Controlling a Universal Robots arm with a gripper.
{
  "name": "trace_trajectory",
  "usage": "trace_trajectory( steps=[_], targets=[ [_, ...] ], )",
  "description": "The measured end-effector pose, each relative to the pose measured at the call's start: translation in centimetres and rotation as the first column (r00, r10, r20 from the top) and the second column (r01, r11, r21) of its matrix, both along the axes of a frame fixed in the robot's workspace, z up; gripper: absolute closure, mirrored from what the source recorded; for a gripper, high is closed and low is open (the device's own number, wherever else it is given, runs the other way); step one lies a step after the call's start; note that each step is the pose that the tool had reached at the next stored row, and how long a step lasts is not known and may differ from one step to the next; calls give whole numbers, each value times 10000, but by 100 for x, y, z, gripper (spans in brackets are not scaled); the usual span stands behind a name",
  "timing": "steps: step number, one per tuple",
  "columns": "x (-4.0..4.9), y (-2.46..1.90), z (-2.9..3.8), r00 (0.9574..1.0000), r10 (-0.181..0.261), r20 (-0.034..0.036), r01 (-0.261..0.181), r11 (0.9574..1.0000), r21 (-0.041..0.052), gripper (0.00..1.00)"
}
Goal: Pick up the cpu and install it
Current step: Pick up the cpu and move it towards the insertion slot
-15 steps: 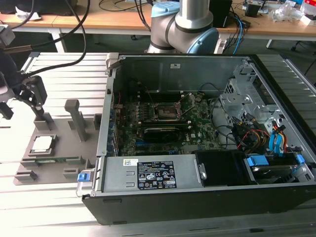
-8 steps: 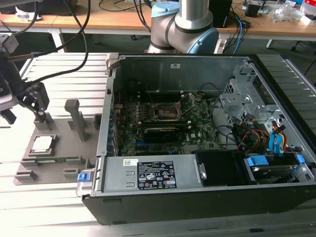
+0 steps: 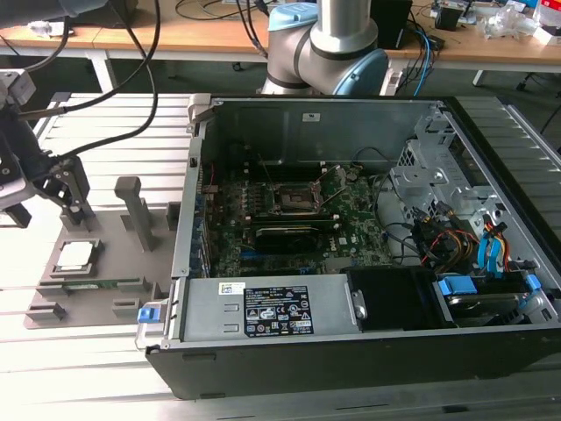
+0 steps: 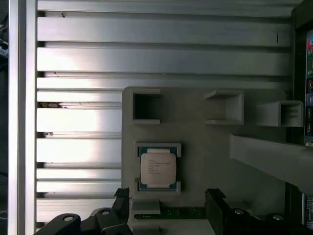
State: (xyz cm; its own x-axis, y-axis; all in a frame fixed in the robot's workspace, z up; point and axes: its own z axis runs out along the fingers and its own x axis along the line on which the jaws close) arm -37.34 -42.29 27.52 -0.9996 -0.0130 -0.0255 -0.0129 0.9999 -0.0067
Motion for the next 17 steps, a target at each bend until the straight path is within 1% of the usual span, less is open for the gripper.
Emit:
trace_trajectory(
  steps=[4, 12, 14, 17],
  targets=[
    [7, -2, -30, 10000, 2, -1, -2, 10000, -1, 27],
    [14, -2, -132, 10000, 2, -1, -2, 10000, -2, 27],
    [14, -2, -160, 10000, 2, -1, -2, 10000, -3, 27],
    [14, -2, -232, 10000, 2, -1, -2, 10000, -3, 27]
  ],
)
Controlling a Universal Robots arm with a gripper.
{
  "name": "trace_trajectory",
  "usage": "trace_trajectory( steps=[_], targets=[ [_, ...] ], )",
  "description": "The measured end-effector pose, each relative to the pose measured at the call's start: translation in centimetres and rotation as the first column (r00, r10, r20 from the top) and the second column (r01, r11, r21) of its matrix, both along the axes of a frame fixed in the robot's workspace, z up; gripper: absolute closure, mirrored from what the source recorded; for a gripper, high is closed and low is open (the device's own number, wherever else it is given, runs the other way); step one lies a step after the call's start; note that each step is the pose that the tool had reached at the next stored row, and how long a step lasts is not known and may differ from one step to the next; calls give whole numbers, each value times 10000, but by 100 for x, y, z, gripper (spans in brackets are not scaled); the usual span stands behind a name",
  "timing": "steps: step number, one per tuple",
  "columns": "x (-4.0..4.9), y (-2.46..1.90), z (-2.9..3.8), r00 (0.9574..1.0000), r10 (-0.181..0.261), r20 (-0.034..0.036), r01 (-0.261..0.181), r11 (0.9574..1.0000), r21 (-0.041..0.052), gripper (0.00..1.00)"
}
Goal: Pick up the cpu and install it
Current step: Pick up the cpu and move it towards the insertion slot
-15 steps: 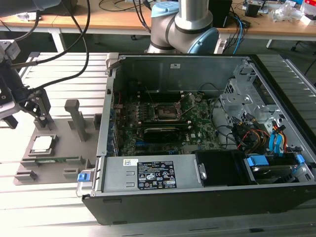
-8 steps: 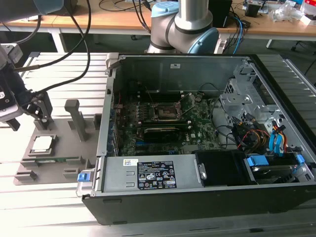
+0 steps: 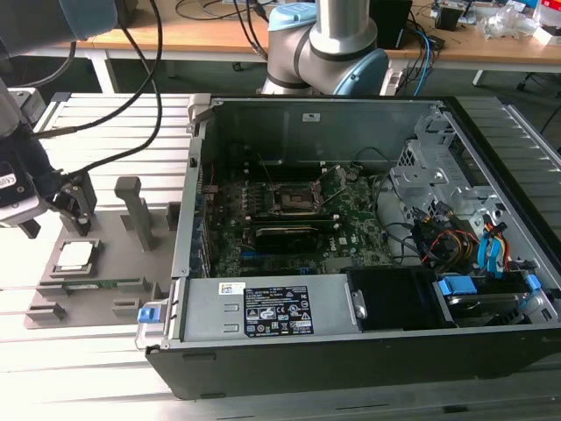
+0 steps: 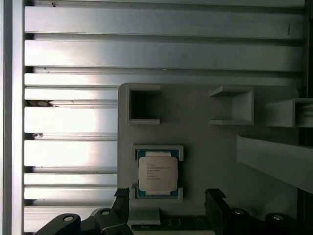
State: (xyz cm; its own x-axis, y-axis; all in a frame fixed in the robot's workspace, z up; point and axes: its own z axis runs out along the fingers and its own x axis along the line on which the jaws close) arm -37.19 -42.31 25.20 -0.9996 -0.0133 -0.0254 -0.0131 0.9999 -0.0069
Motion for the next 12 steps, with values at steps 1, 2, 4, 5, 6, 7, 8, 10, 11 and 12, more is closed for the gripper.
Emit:
trace_trajectory(
  steps=[1, 2, 4, 5, 6, 7, 8, 10, 11, 12],
  targets=[
    [0, 0, -14, 10000, 0, 1, 0, 10000, 0, 27],
    [0, 0, -29, 10000, 0, 1, 0, 10000, 0, 27],
    [0, 0, -76, 10000, 0, 1, 0, 10000, 0, 27],
    [0, 0, -118, 10000, 0, 0, 0, 10000, 0, 27],
    [0, 0, -131, 10000, 0, 1, 0, 10000, 0, 27],
    [0, 0, -143, 10000, -1, 0, 1, 10000, 0, 27],
    [0, 0, -175, 10000, -1, 1, 1, 10000, 0, 27],
    [-1, -1, -230, 10000, -1, 0, 1, 10000, 0, 27],
    [-2, -3, -258, 10000, 0, 1, 0, 10000, 0, 27],
    [-8, -4, -278, 10000, 4, -1, -4, 10000, -1, 27]
  ],
)
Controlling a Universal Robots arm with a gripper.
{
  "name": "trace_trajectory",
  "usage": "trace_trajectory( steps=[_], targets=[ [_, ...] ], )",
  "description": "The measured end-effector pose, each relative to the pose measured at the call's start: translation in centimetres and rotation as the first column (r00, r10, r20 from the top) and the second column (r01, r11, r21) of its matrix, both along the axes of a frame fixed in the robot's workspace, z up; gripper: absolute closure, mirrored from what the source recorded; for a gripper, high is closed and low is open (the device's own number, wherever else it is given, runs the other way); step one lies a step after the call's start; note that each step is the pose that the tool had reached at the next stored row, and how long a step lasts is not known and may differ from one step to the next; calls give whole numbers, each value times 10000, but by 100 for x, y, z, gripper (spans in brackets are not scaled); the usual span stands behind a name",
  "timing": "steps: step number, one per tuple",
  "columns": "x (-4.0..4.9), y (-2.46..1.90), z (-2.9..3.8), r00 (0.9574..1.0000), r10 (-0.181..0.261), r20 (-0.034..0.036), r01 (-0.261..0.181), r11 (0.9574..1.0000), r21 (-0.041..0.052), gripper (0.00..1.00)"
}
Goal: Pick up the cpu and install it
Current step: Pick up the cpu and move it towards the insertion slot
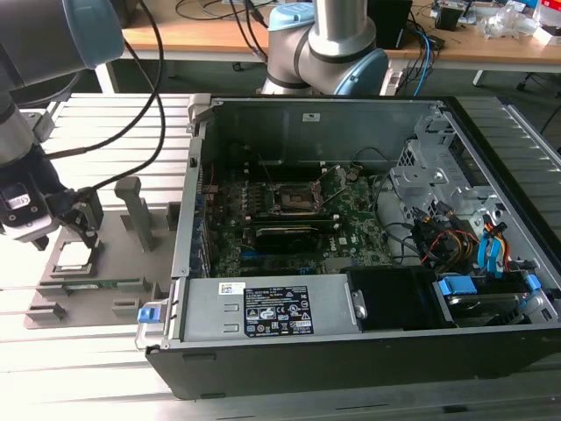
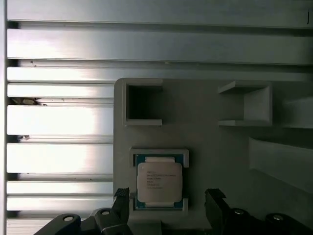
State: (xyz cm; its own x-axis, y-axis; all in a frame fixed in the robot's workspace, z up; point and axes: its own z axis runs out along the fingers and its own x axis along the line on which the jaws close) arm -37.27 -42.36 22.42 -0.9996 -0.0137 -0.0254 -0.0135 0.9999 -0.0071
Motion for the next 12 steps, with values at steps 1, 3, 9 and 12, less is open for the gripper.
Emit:
trace_trajectory(
  steps=[1, 3, 9, 12],
  targets=[
    [-13, 0, -23, 10000, 18, 3, -18, 10000, 2, 27],
    [-26, -1, -47, 10000, 30, 1, -30, 10000, 1, 27],
    [-29, 0, -144, 10000, 31, 1, -31, 10000, 1, 27],
    [-29, 0, -199, 10000, 33, 1, -33, 10000, 1, 27]
  ],
)
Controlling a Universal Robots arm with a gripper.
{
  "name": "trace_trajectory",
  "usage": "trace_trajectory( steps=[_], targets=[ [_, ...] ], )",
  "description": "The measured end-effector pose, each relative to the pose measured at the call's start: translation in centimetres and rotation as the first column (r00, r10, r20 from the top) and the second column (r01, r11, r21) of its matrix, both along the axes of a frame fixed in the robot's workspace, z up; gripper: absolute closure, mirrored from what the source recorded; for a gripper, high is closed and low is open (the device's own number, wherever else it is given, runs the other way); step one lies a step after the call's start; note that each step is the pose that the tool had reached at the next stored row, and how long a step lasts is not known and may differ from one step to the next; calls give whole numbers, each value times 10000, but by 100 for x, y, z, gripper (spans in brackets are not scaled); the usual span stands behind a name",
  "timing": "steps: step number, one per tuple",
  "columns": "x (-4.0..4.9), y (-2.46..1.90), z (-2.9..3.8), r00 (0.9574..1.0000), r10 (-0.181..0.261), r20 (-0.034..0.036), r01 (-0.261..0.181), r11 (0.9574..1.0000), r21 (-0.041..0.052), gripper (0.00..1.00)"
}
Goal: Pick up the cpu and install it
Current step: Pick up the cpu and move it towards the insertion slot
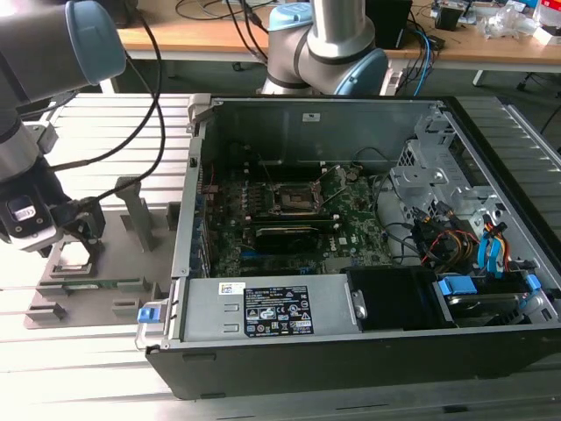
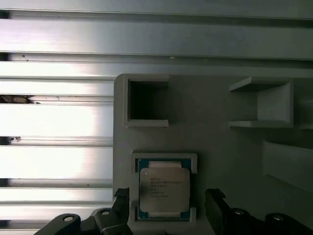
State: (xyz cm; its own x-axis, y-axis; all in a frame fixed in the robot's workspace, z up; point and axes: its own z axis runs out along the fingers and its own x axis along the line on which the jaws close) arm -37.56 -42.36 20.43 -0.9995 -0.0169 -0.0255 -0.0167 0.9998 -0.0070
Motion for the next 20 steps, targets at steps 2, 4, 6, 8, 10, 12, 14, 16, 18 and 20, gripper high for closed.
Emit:
trace_trajectory(
  steps=[2, 4, 6, 8, 10, 12, 14, 16, 18, 20],
  targets=[
    [0, 0, -32, 9999, 171, -1, -171, 9999, -4, 27],
    [0, 0, -49, 9996, 287, 0, -287, 9996, -11, 27],
    [0, 0, -81, 9996, 288, 0, -288, 9996, -13, 27],
    [1, 1, -109, 9996, 288, 0, -288, 9996, -15, 27],
    [8, 13, -125, 9996, 288, -3, -288, 9995, -92, 27],
    [21, 20, -130, 9995, 301, -3, -301, 9994, -181, 27],
    [26, 23, -132, 9995, 315, -5, -315, 9993, -185, 27],
    [28, 24, -133, 9994, 354, -5, -354, 9992, -185, 27],
    [28, 24, -149, 9993, 367, -5, -367, 9992, -184, 27],
    [27, 24, -149, 9993, 367, -8, -367, 9992, -185, 27]
  ],
)
